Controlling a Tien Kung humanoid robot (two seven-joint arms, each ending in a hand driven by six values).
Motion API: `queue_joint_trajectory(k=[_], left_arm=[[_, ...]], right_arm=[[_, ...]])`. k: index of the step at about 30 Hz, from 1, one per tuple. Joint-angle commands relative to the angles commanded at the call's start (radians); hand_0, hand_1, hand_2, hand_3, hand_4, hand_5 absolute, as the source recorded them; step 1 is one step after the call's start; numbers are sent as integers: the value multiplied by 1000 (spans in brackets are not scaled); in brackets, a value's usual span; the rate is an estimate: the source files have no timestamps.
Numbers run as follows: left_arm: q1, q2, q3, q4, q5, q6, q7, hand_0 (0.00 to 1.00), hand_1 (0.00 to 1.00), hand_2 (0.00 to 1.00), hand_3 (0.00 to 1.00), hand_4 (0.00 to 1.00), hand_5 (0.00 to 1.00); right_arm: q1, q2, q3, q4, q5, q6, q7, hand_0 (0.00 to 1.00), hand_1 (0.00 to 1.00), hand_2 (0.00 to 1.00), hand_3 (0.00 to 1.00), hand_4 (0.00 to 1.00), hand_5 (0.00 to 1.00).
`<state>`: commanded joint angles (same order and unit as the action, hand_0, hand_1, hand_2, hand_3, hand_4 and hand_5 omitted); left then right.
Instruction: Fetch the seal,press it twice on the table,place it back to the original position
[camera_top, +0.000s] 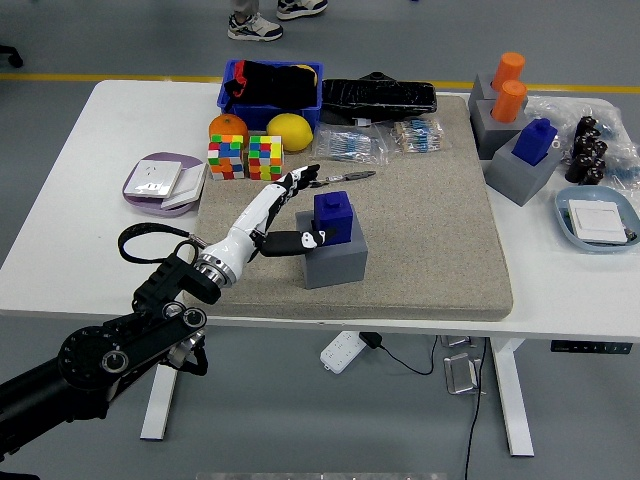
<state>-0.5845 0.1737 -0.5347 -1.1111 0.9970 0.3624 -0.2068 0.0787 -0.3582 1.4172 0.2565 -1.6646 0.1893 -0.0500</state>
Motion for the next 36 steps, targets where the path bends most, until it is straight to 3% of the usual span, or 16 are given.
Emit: queue_joint_trajectory(k=[12,27,36], left_arm=[[-4,-18,26,7,26,51,-5,973,914,864,942,791,2],[-22,-42,43,31,5,62,-7,959,891,842,942,773,2],[-25,-47,51,48,6,69,-1,925,818,790,929,710,2]], right_arm=[[-3,-2,-3,2,3,2,0,783,701,683,640,761,546],[-2,-3,7,2,2,2,2,783,700,684,640,761,546],[-2,-2,7,2,2,2,1,782,700,683,640,761,546]])
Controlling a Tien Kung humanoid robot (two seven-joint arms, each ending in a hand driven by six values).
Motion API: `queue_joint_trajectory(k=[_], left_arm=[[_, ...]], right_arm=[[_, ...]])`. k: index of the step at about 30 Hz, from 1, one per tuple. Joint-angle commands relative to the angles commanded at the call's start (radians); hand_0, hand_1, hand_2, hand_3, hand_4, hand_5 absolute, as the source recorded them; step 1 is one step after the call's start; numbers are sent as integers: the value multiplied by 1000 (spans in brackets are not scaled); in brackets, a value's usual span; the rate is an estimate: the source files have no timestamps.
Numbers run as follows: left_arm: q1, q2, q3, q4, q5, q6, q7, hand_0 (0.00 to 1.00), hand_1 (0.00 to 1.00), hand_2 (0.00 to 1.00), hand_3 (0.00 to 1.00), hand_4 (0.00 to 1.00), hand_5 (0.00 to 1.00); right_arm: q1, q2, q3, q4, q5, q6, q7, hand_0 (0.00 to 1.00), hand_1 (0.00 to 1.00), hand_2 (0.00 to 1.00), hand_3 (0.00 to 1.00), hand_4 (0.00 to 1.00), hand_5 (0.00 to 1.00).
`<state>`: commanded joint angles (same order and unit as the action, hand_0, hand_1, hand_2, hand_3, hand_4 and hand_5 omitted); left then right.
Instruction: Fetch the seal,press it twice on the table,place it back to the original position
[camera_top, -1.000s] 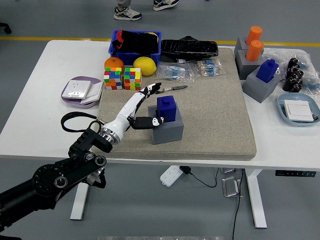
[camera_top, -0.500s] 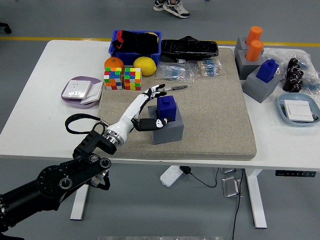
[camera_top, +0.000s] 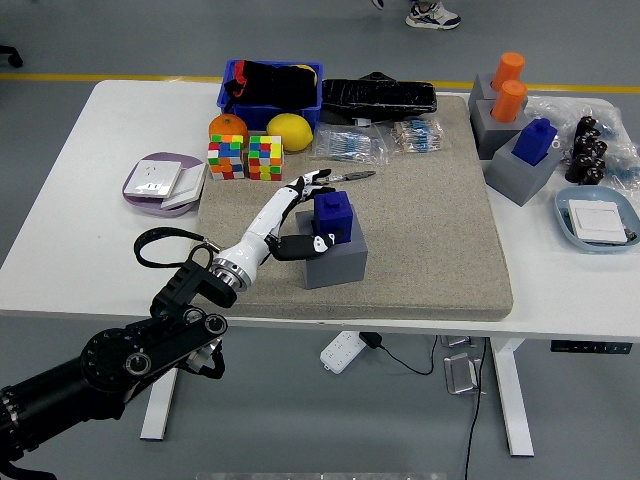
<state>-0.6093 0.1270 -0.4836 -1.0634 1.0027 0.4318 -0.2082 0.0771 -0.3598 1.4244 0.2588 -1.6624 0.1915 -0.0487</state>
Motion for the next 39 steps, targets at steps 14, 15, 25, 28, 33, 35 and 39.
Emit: queue_joint_trajectory(k=[14,15,25,28,33,35,39], left_arm=[[-3,-3,4,8,2,5,-2,903,685,673,921,625,2],[-2,-3,5,8,2,5,-2,903,685,673,921,625,2],[-2,-9,12,23,1,16,-19,876,511,503,909,587,2],[-1,-11,16,28,-5,21,-30,847,452,453,906,564,2],[-1,-12,18,28,-14,24,-47,847,452,453,906,564,2],[-1,-12,16,27,-18,24,-53,853,469,443,899,569,2],[0,-11,9,21,-21,23,-63,853,469,443,899,569,2]], right_arm=[[2,0,4,1,0,0,1,783,700,684,640,761,546],[1,0,4,1,1,0,1,783,700,684,640,761,546],[2,0,3,1,2,0,1,783,700,683,640,760,545],[2,0,4,1,2,0,1,783,700,683,640,760,546],[2,-1,5,1,1,-1,2,783,700,683,640,760,546],[2,0,5,1,2,-1,2,782,700,683,640,760,546],[1,1,3,2,3,0,2,782,700,683,640,760,546]])
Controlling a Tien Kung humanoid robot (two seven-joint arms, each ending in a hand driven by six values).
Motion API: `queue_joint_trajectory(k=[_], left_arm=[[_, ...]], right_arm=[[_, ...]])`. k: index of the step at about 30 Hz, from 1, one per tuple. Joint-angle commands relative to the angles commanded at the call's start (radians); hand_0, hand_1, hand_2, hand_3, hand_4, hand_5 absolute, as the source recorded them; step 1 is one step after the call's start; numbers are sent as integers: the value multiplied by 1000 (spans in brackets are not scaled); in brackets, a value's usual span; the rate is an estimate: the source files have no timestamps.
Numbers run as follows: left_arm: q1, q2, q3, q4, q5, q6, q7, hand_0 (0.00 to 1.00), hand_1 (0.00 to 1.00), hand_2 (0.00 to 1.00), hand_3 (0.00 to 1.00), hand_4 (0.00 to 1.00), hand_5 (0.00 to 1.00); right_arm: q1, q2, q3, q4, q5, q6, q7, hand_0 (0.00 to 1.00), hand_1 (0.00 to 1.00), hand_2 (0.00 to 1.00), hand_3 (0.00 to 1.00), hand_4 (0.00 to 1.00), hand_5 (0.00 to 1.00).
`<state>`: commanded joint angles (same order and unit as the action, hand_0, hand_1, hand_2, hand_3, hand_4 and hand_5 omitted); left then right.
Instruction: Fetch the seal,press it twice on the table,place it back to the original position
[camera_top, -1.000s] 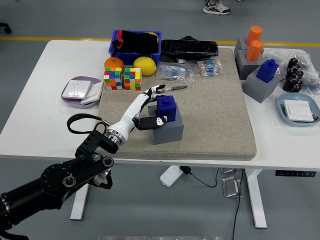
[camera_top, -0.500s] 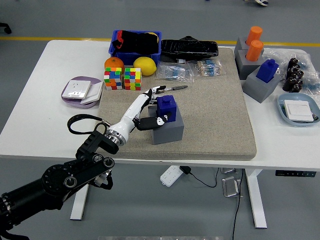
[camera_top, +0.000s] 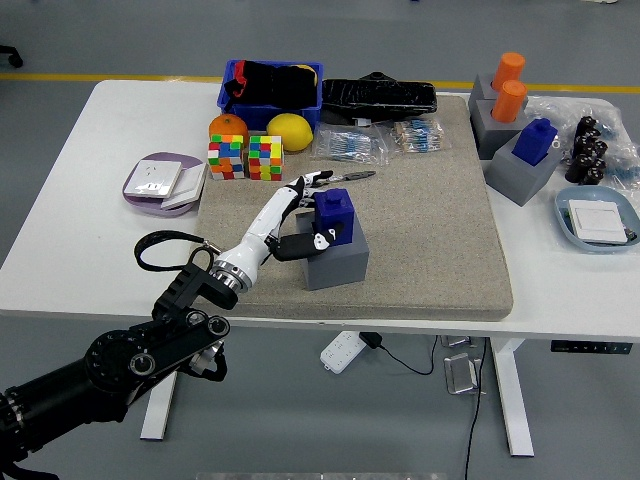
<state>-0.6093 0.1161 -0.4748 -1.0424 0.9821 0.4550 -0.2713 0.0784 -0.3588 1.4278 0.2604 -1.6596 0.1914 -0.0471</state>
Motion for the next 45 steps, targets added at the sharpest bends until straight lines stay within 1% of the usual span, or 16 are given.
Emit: queue_joint_trajectory(k=[1,4,11,14,15,19,21,23,29,34,41,45], left_arm=[[0,0,-5,-3,0,1,-5,854,483,446,900,558,2],[0,1,-21,-10,-1,3,-15,854,483,446,900,558,2],[2,10,-93,-28,10,13,-40,851,487,446,899,560,2],[0,17,-122,-14,8,22,-55,846,489,446,900,561,2],[-2,24,-130,0,9,27,-61,846,489,446,900,561,2],[0,40,-140,44,35,38,-58,846,490,446,898,562,2],[3,44,-140,66,33,40,-61,846,490,446,898,562,2],[5,45,-136,83,31,43,-64,846,490,446,898,562,2],[12,42,-100,170,2,67,-87,847,492,447,894,562,2],[23,35,-51,242,-67,86,-127,848,495,446,893,563,2],[39,25,3,302,-134,110,-171,848,509,446,889,563,2],[45,21,23,329,-167,115,-196,851,529,446,883,567,2]], right_arm=[[0,0,0,0,0,0,0,783,700,683,640,760,545],[-1,0,0,-1,-1,0,0,783,700,683,640,760,545],[0,1,-1,0,2,0,0,783,699,684,640,760,545],[0,1,-1,0,2,0,0,782,700,682,639,760,544],[-1,1,-1,-1,1,0,0,782,700,682,639,760,544],[-2,-1,-2,-1,2,1,0,782,699,683,640,760,544],[-3,-1,-5,-1,3,1,0,782,699,683,640,760,544],[-4,-1,-7,-1,4,1,0,782,699,683,640,760,544],[-2,0,-17,0,7,3,0,783,699,683,640,760,544],[-6,-1,-13,0,5,1,1,782,700,683,639,760,544],[-8,-3,-14,1,5,1,2,783,698,682,640,760,543],[-9,-1,-17,2,6,1,2,782,698,683,640,761,544]])
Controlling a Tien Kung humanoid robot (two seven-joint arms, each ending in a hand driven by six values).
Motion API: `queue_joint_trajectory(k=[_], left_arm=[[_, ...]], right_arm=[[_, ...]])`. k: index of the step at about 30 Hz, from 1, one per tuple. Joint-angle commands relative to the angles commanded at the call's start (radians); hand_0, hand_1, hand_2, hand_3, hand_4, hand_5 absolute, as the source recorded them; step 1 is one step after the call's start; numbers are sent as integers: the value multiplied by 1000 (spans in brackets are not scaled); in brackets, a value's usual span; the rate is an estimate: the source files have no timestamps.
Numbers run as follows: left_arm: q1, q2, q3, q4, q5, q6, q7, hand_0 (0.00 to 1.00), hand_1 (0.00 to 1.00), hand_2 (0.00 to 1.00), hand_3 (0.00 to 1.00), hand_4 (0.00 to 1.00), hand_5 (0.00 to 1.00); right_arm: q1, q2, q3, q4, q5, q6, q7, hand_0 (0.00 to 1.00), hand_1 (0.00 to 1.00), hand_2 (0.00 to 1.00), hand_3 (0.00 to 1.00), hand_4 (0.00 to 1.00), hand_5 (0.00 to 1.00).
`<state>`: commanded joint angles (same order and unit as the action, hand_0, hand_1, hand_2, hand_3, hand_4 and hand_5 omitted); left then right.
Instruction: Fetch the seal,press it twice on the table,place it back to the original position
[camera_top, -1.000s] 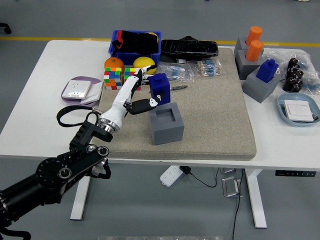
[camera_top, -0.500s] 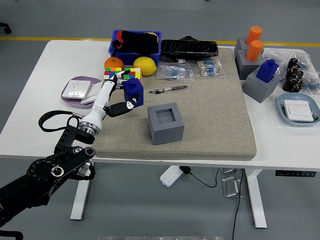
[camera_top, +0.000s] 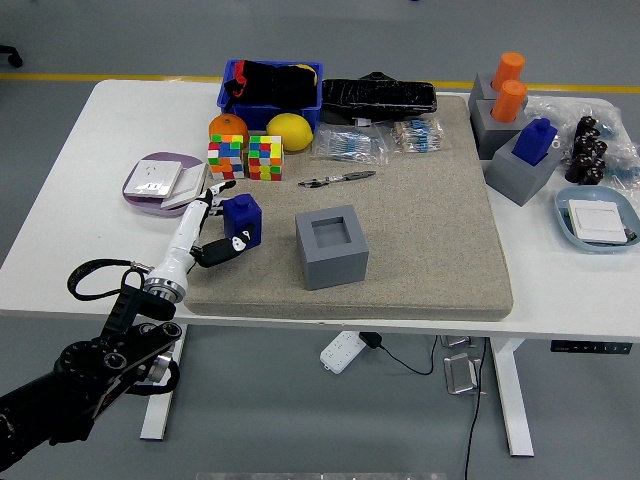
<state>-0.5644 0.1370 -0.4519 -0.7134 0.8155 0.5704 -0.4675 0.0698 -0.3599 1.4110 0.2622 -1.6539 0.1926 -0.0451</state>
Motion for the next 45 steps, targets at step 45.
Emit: queue_joint_trajectory(k=[45], left_arm=[[-73,71,-11,-449,170,-135,214,847,540,442,887,569,2]], right_arm=[[1,0,21,0,-5,2,0,783,699,682,639,760,544]])
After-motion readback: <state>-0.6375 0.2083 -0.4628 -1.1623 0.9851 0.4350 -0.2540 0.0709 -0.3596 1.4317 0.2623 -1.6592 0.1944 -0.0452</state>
